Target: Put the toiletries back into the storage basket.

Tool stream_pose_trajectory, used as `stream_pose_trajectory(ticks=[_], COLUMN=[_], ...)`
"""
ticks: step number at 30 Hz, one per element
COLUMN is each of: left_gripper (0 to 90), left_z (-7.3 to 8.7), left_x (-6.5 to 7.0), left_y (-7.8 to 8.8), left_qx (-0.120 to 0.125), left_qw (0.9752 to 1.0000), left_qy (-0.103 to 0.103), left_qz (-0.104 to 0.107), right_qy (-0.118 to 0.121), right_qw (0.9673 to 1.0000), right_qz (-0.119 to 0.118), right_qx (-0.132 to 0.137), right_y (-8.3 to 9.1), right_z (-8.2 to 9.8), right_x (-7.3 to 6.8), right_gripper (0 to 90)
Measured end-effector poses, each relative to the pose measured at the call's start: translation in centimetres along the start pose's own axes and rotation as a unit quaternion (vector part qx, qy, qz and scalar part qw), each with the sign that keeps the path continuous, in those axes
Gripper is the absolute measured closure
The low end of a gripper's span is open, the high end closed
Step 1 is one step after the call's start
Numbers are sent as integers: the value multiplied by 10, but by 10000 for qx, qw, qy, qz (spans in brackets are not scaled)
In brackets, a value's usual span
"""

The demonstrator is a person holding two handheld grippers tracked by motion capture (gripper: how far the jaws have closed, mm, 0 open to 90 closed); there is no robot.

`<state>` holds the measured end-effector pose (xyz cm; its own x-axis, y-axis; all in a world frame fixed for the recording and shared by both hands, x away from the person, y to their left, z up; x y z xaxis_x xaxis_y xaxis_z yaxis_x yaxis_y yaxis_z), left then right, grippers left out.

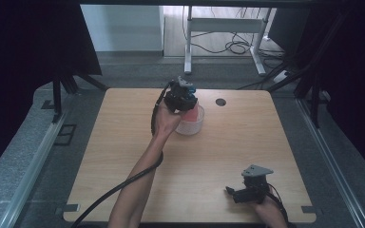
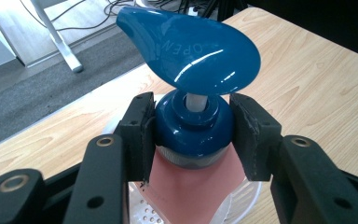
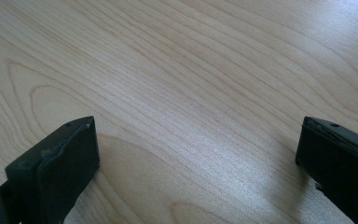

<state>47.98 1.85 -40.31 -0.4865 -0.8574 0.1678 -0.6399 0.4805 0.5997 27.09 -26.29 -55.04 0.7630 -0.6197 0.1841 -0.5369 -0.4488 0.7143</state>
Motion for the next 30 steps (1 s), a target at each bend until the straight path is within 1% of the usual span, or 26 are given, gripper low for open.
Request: stream_pose_trajectory(ticks=[6,15,23,30], left_gripper=[527,527,526,526], left_z=[7,17,24,29], left_x=[-2,-4,-2,-1], left_y=[-5,-12,-20,-24], left_qx=[-13,-52,-95,-107], left_qw=[10000,9999,9999,9998], left_qy=[61,91,31,26], left_qz=[-2,-50,-127,-173], right_qy=[-5,24,9,4], right_qw=[10000,10000,10000,10000], right_qz=[-3,1,-1,-3], right_qx=[2,-10,-5,-6], right_y=[0,0,0,0], right_z=[0,0,0,0], right_x=[0,0,0,0], right_gripper=[0,0,0,0])
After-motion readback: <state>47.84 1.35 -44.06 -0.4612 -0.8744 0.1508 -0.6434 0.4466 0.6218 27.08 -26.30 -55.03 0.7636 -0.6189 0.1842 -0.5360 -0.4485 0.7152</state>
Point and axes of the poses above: each handheld gripper's, and its own axes: y roughly backward along the jaws, z roughly out of its underside, x roughly to its right, the point moved 1 cm from there along -y, roughly forward along the jaws, and after that the axes turned 15 degrees about y, right-handed, at the moved point
